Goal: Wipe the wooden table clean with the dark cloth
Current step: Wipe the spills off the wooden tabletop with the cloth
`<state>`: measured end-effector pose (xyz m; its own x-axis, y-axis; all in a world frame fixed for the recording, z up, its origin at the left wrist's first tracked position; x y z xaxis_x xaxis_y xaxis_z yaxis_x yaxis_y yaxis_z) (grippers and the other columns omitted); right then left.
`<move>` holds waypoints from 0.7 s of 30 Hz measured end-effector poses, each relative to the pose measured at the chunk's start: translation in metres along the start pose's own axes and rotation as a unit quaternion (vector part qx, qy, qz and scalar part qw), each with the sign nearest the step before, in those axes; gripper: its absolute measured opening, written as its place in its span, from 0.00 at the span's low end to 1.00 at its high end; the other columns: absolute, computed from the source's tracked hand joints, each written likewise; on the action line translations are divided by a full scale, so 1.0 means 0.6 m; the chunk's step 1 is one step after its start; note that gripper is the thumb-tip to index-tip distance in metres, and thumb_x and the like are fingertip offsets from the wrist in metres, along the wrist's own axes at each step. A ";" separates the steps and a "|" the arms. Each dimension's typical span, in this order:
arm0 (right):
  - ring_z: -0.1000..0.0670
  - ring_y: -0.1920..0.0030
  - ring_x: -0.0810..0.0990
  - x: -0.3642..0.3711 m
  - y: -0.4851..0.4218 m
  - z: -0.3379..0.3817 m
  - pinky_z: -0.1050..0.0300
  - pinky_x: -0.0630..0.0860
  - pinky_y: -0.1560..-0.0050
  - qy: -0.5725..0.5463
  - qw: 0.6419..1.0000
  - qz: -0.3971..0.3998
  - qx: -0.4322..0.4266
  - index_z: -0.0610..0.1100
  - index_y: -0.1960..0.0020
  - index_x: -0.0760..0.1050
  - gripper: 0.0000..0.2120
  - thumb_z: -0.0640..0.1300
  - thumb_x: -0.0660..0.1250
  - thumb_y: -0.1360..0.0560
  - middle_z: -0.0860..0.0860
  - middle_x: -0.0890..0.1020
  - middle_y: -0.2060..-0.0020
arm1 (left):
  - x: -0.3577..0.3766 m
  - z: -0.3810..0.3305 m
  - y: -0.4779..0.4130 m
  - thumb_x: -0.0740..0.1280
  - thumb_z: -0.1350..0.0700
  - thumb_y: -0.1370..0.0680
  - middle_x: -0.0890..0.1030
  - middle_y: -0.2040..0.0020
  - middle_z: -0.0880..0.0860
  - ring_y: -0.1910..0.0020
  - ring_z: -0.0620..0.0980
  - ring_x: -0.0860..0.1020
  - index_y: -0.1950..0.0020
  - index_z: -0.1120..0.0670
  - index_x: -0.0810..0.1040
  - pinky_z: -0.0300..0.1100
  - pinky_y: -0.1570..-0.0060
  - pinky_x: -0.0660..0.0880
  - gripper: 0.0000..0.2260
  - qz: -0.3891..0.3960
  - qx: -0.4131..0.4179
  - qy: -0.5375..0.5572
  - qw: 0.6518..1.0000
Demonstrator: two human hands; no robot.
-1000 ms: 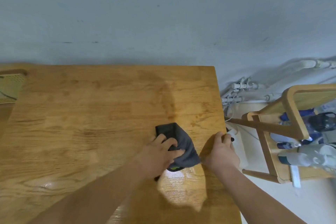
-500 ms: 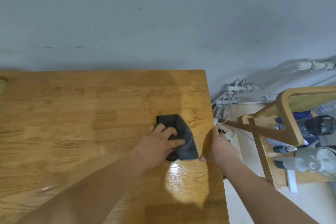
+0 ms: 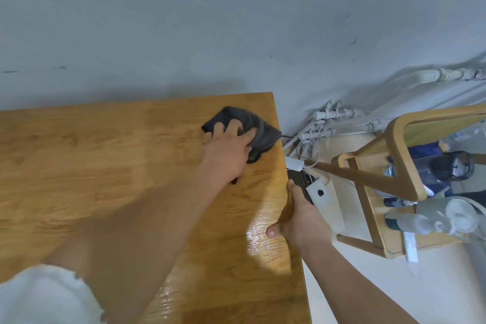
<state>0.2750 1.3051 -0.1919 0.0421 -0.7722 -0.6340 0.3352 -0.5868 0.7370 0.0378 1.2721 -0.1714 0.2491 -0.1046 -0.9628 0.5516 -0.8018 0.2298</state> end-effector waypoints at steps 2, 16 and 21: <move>0.45 0.39 0.80 -0.002 0.001 -0.004 0.49 0.78 0.55 0.006 1.000 -0.007 0.003 0.65 0.19 0.47 0.61 0.50 0.85 0.38 0.53 0.81 0.42 | 0.003 -0.030 0.013 0.62 0.49 0.18 0.65 0.30 0.52 0.40 0.59 0.65 0.23 0.39 0.62 0.56 0.43 0.69 0.23 -0.018 -0.056 0.013 0.998; 0.46 0.45 0.81 0.006 0.014 -0.002 0.47 0.79 0.50 0.045 0.999 0.005 0.029 0.67 0.19 0.35 0.61 0.51 0.81 0.31 0.53 0.82 0.42 | 0.031 0.004 0.143 0.65 0.49 0.21 0.70 0.35 0.50 0.43 0.59 0.68 0.27 0.40 0.68 0.56 0.46 0.70 0.22 -0.039 0.001 0.024 0.999; 0.48 0.51 0.83 0.006 0.013 -0.003 0.45 0.82 0.48 0.065 0.997 0.002 0.028 0.69 0.21 0.32 0.57 0.48 0.74 0.27 0.54 0.83 0.51 | 0.070 -0.025 0.249 0.68 0.47 0.22 0.73 0.37 0.49 0.45 0.57 0.71 0.29 0.39 0.68 0.54 0.51 0.71 0.22 0.010 0.269 -0.011 0.963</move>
<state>0.2792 1.2983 -0.1887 0.1671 -0.7386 -0.6530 0.2814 -0.5991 0.7496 0.1429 1.1567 -0.1752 0.2355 -0.1318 -0.9629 0.0520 -0.9876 0.1479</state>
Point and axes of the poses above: each hand's wrist, its own y-axis away from the middle knuckle, its own x-axis out of the palm, z = x × y, the point moved 10 cm from there along -y, towards the middle knuckle
